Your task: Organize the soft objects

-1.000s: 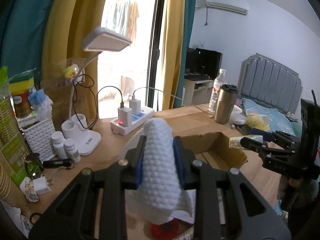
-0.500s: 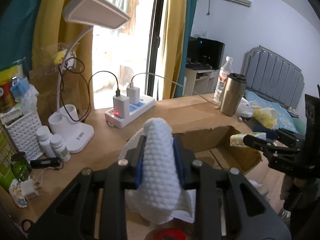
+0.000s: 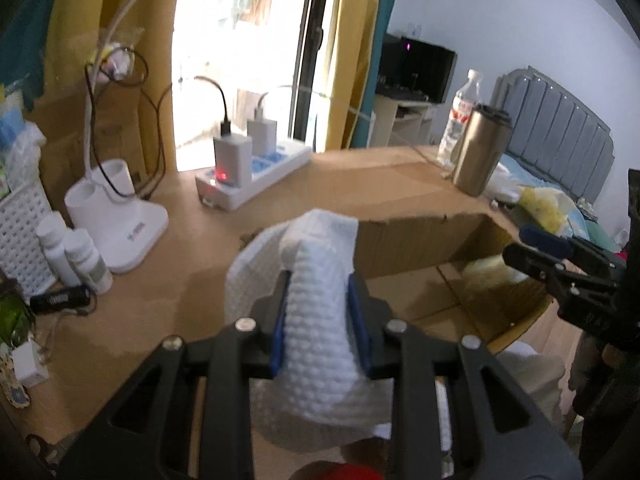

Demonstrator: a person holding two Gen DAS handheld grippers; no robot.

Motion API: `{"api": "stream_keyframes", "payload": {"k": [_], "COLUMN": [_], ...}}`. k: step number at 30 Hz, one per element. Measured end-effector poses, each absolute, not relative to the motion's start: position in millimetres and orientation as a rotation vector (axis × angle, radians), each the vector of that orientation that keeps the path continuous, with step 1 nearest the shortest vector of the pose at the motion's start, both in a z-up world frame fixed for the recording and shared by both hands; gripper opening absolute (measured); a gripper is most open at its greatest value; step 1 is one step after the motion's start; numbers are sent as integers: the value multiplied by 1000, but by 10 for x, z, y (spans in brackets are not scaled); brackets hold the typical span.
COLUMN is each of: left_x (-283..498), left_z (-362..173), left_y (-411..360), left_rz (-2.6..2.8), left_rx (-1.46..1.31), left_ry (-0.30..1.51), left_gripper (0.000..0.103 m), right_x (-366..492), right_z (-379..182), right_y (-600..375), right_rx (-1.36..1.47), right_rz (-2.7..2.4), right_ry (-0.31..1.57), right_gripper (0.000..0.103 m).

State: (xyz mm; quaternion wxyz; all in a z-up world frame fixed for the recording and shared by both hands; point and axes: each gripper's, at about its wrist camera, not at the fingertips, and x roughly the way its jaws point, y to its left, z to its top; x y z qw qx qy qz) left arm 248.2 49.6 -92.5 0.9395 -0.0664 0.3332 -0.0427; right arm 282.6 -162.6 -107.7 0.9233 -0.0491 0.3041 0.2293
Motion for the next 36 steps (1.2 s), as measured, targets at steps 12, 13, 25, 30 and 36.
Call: {"api": "stream_keyframes", "payload": {"k": [12,13,25,30,36], "left_x": [2322,2299,2392,2625,2769], "left_z": [-840,-818,-840,-1138,-1402], "left_y": [487,492,781,784,680], "left_rz": [-100,-101,23,20,45], "left_rx": [-140,-141,-100,-93,-63], "left_ry": [676,670,679,803,924], "left_gripper": [68,68,72,72,72], "right_x": [2693,2679,2712,2754,2751], "right_z": [-1039,-1032,-962,-984,-1020], "right_y": [-1632,-1640,-1821,-1906,-1975], "right_rx": [-94,-92,-65,-59,-40], "right_rz": [466,466,423,406,395], "right_ry": [619,617,596,603,610], "right_gripper": [66,66,66,66,66]}}
